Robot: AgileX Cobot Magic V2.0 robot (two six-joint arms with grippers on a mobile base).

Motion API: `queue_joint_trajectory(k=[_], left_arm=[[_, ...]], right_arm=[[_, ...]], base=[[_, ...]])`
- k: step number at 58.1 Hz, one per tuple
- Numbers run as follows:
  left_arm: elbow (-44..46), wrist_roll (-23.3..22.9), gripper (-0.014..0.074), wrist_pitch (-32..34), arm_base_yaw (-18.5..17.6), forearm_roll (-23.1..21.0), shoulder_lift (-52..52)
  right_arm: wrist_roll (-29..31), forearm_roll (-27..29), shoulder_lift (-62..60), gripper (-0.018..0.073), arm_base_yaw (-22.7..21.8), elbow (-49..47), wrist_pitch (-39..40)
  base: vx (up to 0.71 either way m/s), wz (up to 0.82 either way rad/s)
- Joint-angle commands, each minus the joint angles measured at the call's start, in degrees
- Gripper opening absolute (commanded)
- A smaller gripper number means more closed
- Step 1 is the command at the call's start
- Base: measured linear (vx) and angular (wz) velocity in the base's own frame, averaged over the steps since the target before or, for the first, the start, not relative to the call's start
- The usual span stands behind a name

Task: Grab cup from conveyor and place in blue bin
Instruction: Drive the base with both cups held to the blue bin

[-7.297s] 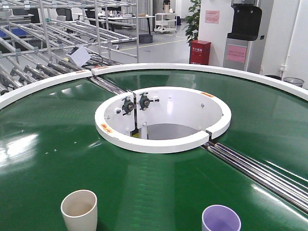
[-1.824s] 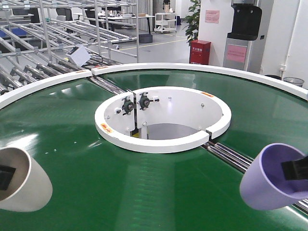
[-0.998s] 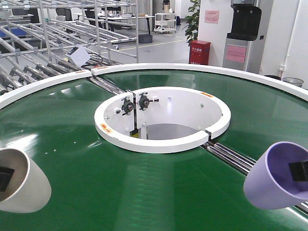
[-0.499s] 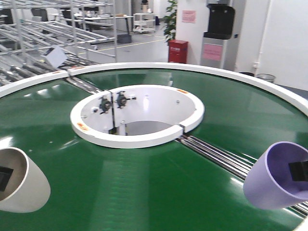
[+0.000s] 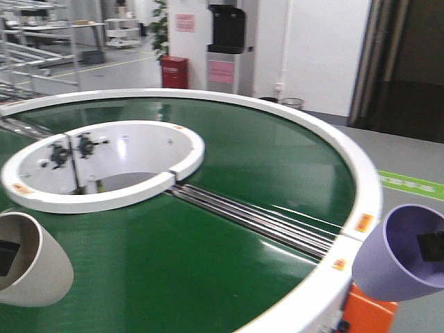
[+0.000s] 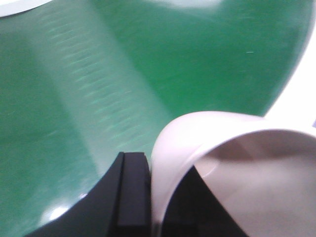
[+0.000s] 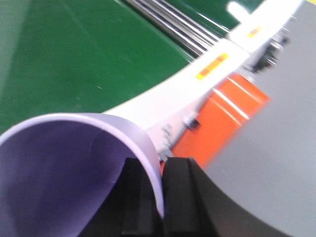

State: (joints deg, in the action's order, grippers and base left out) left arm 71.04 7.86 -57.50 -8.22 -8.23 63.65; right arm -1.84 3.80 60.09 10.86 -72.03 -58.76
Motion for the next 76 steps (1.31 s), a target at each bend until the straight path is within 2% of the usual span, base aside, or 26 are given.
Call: queue_joint_trajectory(k=[1, 45, 76], left_arm=[[1.96, -0.64, -0.0005, 3.56, -0.40, -0.95, -1.21], [1.96, -0.64, -0.0005, 3.56, -0.40, -0.95, -1.21], [1.96, -0.64, -0.0005, 2.98, -0.40, -0.95, -1.21]], right_arm=[[0.23, -0.36, -0.93, -0.0009, -0.18, -1.77, 3.90], [0.23, -0.36, -0.93, -0.0009, -0.18, -1.77, 3.10], [0.23, -0.36, -0.93, -0.0009, -0.18, -1.77, 3.10]], base=[[-0.13, -0.51], [-0.10, -0.50], [0.09, -0.59]])
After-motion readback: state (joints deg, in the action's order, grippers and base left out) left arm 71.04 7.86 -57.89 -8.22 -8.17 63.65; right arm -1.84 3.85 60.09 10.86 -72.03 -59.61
